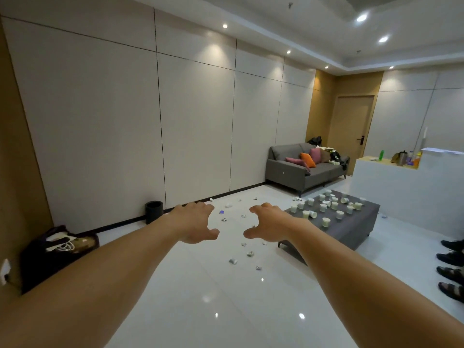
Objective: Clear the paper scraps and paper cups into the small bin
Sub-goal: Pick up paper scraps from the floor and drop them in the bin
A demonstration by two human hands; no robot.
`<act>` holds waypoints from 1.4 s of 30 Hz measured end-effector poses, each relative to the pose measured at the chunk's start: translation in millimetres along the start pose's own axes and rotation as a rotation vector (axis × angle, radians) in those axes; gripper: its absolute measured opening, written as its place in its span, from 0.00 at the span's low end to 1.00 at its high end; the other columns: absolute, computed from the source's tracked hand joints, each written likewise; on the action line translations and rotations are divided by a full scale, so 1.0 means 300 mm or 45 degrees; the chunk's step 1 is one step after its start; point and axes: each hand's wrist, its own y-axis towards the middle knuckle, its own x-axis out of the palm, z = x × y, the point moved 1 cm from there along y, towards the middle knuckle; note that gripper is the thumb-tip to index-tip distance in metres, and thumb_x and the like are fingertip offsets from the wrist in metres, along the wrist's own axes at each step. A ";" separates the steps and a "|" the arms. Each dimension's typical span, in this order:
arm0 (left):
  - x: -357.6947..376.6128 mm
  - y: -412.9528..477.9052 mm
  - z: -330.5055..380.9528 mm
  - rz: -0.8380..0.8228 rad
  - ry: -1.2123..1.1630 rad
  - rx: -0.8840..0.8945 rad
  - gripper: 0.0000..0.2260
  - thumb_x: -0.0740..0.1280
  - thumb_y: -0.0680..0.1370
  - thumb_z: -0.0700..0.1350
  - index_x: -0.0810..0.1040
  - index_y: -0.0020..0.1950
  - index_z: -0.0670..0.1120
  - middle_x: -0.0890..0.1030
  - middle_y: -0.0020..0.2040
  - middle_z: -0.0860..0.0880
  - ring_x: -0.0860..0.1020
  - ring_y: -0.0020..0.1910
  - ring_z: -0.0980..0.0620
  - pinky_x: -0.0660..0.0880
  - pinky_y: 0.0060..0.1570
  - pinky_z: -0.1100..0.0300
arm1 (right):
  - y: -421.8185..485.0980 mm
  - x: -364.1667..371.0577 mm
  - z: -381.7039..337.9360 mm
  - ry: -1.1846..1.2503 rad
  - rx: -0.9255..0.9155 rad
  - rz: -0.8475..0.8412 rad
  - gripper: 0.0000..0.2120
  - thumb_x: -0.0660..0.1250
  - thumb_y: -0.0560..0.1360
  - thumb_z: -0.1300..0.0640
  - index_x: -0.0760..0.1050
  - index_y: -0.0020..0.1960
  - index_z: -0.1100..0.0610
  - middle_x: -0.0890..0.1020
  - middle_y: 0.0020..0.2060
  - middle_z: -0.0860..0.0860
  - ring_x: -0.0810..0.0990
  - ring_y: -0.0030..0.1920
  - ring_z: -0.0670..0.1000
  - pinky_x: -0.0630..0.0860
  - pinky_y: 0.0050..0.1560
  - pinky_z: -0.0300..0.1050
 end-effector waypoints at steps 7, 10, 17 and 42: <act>0.088 0.502 -0.116 -0.002 -0.002 0.034 0.34 0.58 0.75 0.65 0.56 0.76 0.50 0.62 0.75 0.50 0.63 0.71 0.47 0.64 0.67 0.49 | 0.513 0.056 0.113 -0.036 0.017 -0.024 0.39 0.67 0.74 0.38 0.56 0.77 0.50 0.63 0.73 0.53 0.64 0.71 0.57 0.68 0.67 0.56; 0.123 0.738 -0.200 0.014 -0.037 0.037 0.32 0.58 0.75 0.64 0.58 0.75 0.50 0.64 0.74 0.50 0.65 0.70 0.47 0.65 0.65 0.50 | 0.751 0.072 0.138 -0.055 0.023 -0.028 0.38 0.66 0.74 0.37 0.57 0.77 0.50 0.64 0.73 0.53 0.64 0.71 0.57 0.68 0.67 0.55; 0.155 1.267 -0.354 0.005 -0.167 0.009 0.32 0.60 0.74 0.64 0.59 0.74 0.51 0.65 0.72 0.51 0.66 0.68 0.47 0.66 0.63 0.51 | 1.267 0.032 0.217 -0.051 0.032 0.035 0.38 0.67 0.73 0.38 0.58 0.77 0.49 0.64 0.73 0.51 0.64 0.70 0.56 0.69 0.65 0.55; 0.387 3.017 -0.293 -0.055 -0.180 0.056 0.35 0.60 0.73 0.65 0.57 0.75 0.52 0.64 0.74 0.51 0.65 0.70 0.47 0.67 0.64 0.49 | 2.801 0.038 1.005 -0.033 0.025 -0.090 0.38 0.67 0.73 0.38 0.57 0.77 0.50 0.62 0.74 0.52 0.64 0.71 0.56 0.69 0.66 0.55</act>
